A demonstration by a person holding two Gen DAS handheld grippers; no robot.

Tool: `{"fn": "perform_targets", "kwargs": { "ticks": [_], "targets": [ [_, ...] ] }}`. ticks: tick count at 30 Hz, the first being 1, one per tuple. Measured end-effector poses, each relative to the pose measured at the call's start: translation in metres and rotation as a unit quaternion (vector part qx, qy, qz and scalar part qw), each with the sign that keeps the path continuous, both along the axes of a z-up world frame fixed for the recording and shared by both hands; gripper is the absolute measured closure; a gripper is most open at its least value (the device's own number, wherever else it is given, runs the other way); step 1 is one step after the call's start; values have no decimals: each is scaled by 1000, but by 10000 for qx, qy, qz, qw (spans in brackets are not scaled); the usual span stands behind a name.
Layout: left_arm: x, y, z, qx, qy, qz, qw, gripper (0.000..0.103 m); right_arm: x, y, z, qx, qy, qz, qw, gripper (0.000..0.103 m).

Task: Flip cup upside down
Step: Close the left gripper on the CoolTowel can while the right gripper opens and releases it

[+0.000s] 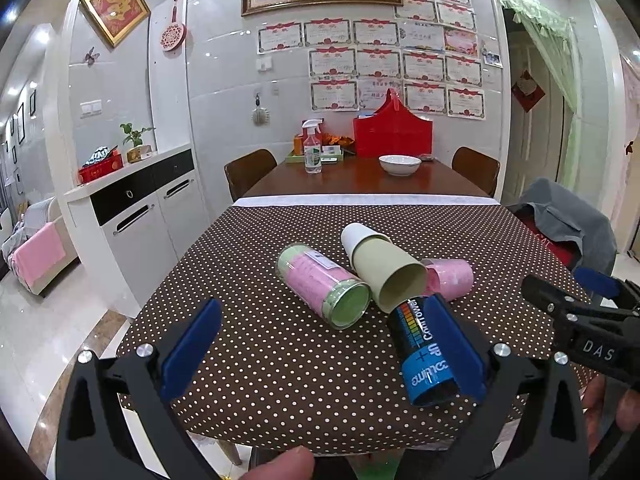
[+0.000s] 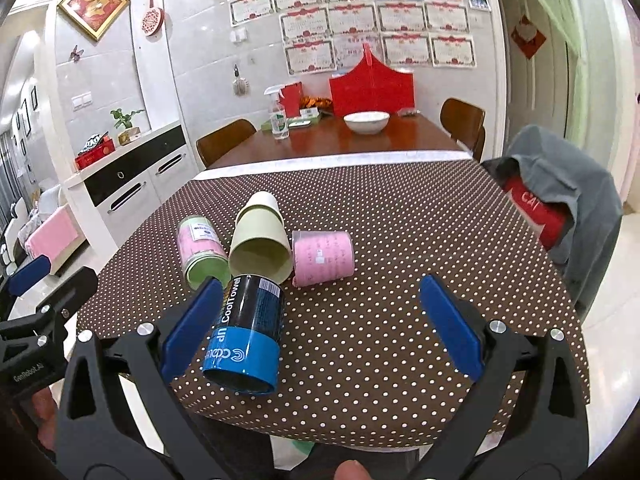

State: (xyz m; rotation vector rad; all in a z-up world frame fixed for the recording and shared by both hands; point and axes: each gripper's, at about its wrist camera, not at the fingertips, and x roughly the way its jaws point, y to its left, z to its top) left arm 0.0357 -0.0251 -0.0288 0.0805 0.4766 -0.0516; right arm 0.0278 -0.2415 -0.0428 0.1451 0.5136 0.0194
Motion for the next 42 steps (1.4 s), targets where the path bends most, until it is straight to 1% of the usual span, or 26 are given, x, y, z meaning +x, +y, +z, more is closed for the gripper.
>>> {"fn": "perform_targets", "kwargs": {
  "ticks": [13,17,21,24,30,34,39,42],
  "targets": [
    [-11,-4,1,-43,-59,-42,10000,4,-27,19,14,-528,-633,-77,9966,6],
    [-11,-7,-2,-37,-26,-59,10000,4,-29,18,14,-547,-690,-82,9961,6],
    [-5,-16,-8,-34,124,-143,9998,4,-29,13,11,-559,-672,-189,9960,6],
    [3,-24,-15,-127,313,-234,9992,4,-27,5,8,-529,-628,-283,9962,6],
    [18,-40,-26,-197,612,-381,9972,4,-24,-12,2,-473,-560,-447,9963,6],
    [36,-52,-39,-230,956,-483,9940,4,-19,-26,-5,-401,-475,-578,9964,6],
    [62,-63,-58,-398,1498,-578,9862,4,-12,-42,-16,-334,-352,-705,9963,6],
    [79,-68,-71,-505,1856,-620,9794,4,-7,-48,-23,-293,-274,-740,9964,6]
  ]
}}
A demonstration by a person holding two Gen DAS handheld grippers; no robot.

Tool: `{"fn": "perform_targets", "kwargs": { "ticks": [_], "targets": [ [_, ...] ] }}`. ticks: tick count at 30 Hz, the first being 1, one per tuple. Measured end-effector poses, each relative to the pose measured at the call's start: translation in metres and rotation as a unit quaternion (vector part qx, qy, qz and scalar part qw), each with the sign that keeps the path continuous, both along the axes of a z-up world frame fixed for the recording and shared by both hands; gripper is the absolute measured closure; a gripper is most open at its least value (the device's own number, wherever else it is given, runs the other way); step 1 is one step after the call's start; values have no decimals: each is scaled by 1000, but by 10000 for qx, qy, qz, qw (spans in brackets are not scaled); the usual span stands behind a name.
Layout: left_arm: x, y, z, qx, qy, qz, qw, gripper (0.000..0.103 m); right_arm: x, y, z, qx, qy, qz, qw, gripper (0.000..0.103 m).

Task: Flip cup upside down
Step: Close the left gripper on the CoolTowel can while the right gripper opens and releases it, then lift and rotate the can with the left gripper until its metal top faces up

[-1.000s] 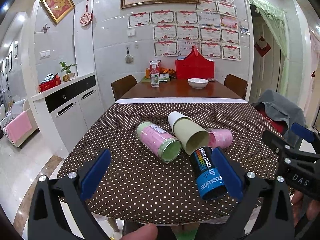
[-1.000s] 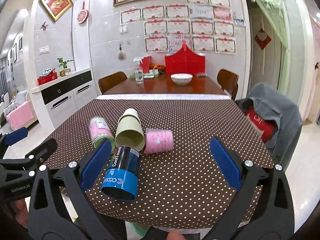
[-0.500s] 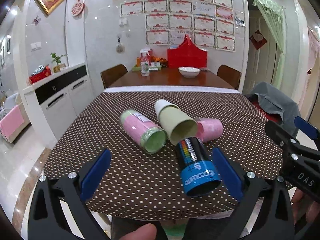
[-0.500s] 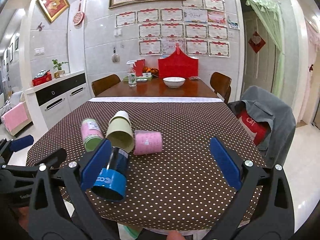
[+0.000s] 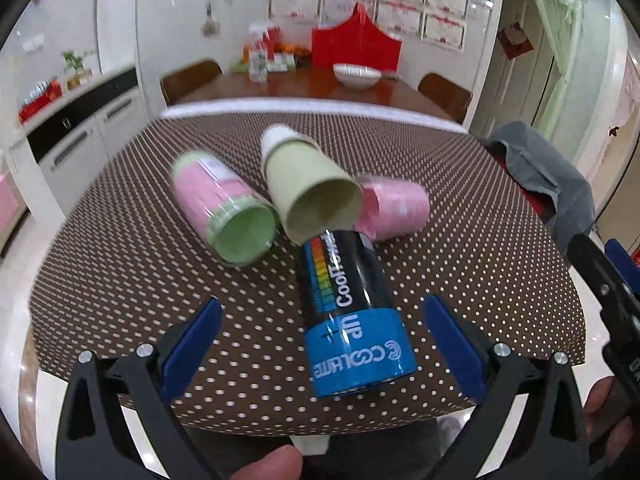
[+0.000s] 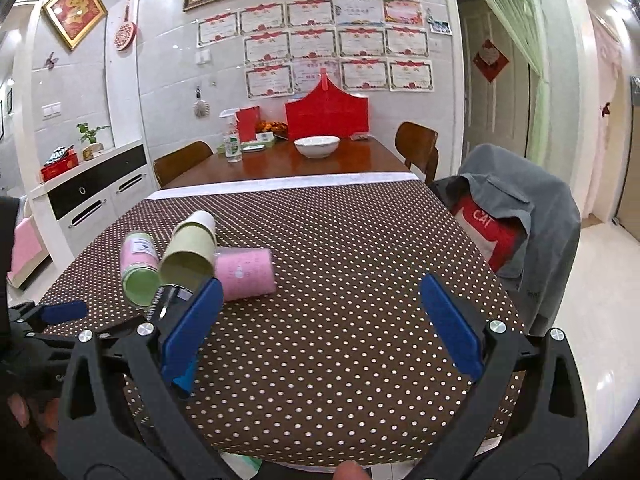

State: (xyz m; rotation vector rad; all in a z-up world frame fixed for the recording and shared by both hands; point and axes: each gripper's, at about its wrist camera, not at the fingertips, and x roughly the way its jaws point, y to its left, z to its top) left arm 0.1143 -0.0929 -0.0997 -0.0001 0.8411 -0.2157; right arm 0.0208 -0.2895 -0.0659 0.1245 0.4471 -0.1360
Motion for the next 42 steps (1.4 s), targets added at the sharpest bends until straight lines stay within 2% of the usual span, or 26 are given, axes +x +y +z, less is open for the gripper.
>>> {"fn": "perform_targets", "kwargs": {
  "ticks": [11,20,22,23,24,26,30,34,37,40,42],
  "targets": [
    [47,-14,-26,-126,916,-142,9956,4,18,-12,-23,135,259,22,9996,6],
    [71,-20,-39,-34,1401,-239,9898,4,26,-16,-33,225,357,61,9991,6],
    [74,-22,-43,-45,1496,-273,9884,10,26,-16,-33,231,359,62,9991,6],
    [76,-23,-46,-7,1545,-300,9875,21,26,-16,-32,224,357,58,9991,6],
    [78,-25,-48,-20,1580,-336,9869,29,26,-17,-32,221,352,57,9991,6],
    [79,-26,-50,-26,1626,-425,9858,32,25,-16,-32,224,345,59,9991,6],
    [77,-30,-50,-70,1555,-568,9862,34,23,-15,-29,196,313,54,9993,6],
    [67,-20,-42,-363,1175,-633,9904,35,21,-13,-28,175,313,33,9994,6],
    [53,-12,-32,-478,619,-631,9949,35,19,-9,-27,146,324,38,9994,6],
    [42,-5,-24,-401,-67,-513,9979,35,16,-5,-26,112,335,39,9994,6],
    [35,-7,-22,-302,-624,-408,9968,35,14,-2,-26,88,343,31,9994,6]
  ]
}}
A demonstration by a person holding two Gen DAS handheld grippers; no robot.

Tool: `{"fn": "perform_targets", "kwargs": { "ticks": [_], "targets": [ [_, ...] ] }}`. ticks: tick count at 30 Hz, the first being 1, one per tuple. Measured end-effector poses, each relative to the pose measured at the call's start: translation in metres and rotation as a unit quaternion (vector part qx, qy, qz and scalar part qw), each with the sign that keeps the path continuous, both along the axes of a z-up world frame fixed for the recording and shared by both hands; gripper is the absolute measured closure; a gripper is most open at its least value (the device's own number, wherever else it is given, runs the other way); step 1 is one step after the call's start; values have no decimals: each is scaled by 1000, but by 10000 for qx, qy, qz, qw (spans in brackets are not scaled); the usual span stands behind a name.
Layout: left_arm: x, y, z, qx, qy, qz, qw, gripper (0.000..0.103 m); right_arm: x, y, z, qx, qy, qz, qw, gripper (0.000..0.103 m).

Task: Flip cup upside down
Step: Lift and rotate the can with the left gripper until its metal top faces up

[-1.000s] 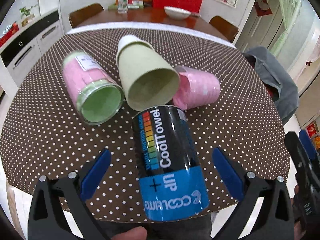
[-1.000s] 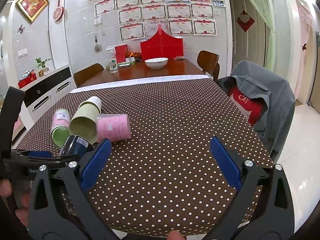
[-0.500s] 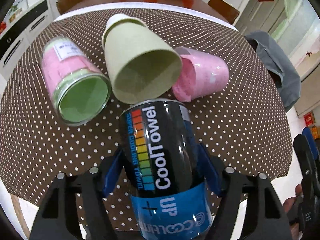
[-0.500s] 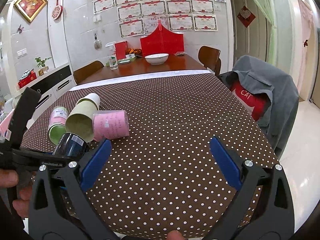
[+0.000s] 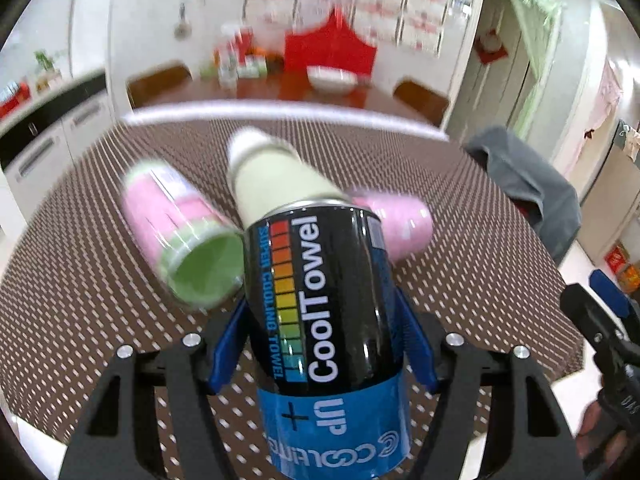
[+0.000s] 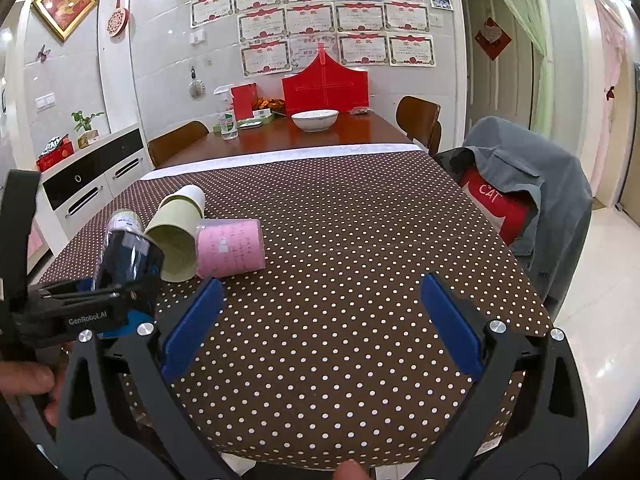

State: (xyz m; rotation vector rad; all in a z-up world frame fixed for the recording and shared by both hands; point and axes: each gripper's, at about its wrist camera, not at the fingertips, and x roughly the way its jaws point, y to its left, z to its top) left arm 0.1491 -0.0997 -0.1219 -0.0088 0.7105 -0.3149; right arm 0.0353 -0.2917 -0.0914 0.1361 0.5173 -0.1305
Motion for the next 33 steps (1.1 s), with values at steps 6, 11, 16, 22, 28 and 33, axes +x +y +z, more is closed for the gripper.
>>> {"fn": "perform_targets", "kwargs": {
  "ticks": [6,11,16,22,28,33],
  "targets": [
    [-26,6,7,72,-1623,331,9862,35,-3,10,3,-80,12,6,10000,6],
    [-57,12,8,221,-2789,526,9586,35,-4,20,7,-157,-31,48,9999,6],
    [-68,14,4,271,-2982,573,9524,35,-4,30,8,-209,-8,72,9998,6],
    [-74,23,-5,315,-2933,678,9531,35,-4,41,12,-314,-20,130,9994,6],
    [-75,25,-10,303,-3039,650,9500,35,-4,45,14,-353,-15,126,9993,6],
    [-76,25,-13,350,-3140,633,9467,35,-5,46,13,-356,-21,126,9993,6]
  ]
}}
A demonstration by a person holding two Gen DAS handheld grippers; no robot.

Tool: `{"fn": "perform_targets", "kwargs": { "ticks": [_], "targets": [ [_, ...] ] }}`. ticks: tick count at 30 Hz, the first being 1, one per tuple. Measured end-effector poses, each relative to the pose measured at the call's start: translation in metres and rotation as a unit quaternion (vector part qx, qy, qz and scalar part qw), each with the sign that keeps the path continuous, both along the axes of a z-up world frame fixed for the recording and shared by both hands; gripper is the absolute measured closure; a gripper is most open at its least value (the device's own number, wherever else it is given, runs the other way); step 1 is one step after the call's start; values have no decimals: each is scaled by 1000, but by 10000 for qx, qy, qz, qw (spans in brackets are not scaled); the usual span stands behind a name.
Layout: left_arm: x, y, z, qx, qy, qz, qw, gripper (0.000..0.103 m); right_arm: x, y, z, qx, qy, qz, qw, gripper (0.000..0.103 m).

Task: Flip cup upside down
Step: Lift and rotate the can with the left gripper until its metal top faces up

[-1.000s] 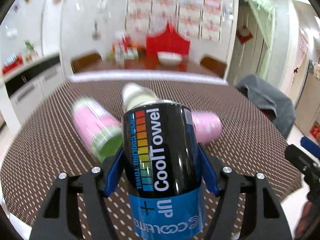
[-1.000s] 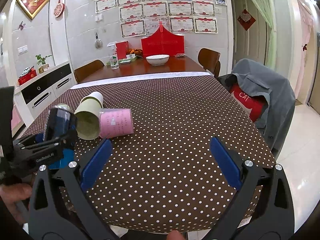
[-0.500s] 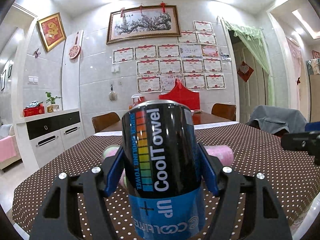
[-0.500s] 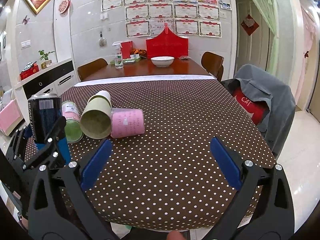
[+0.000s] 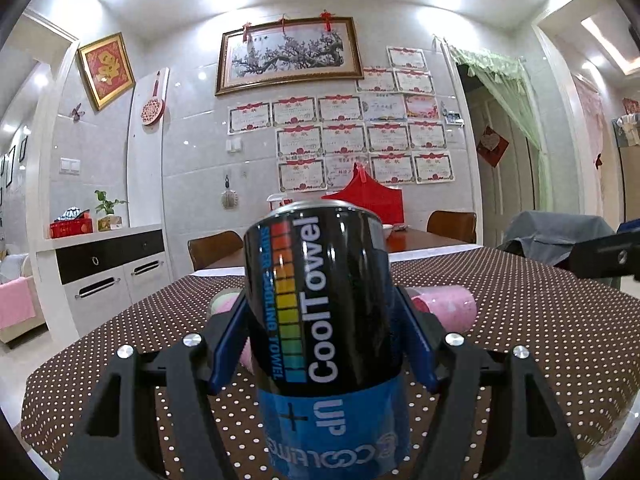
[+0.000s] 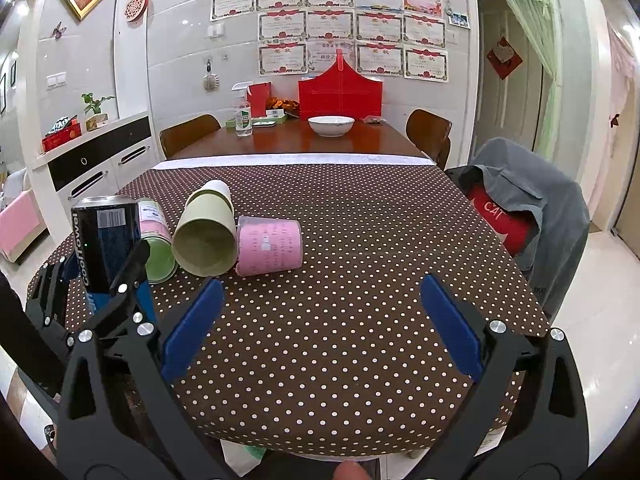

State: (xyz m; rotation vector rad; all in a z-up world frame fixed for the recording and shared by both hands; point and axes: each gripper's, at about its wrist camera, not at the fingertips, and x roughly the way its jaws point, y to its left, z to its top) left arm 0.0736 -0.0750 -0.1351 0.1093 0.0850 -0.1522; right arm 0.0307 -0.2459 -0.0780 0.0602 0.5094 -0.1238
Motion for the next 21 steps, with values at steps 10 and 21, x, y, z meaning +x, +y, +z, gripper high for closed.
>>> {"fn": "perform_targets", "kwargs": {
  "ticks": [10,21],
  "targets": [
    [-5,-6,-22,261,165,141,9994,35,-2,-1,0,-25,-5,-26,10000,6],
    [-18,2,-20,119,224,21,9997,16,-5,5,4,-22,-23,24,10000,6]
  ]
}}
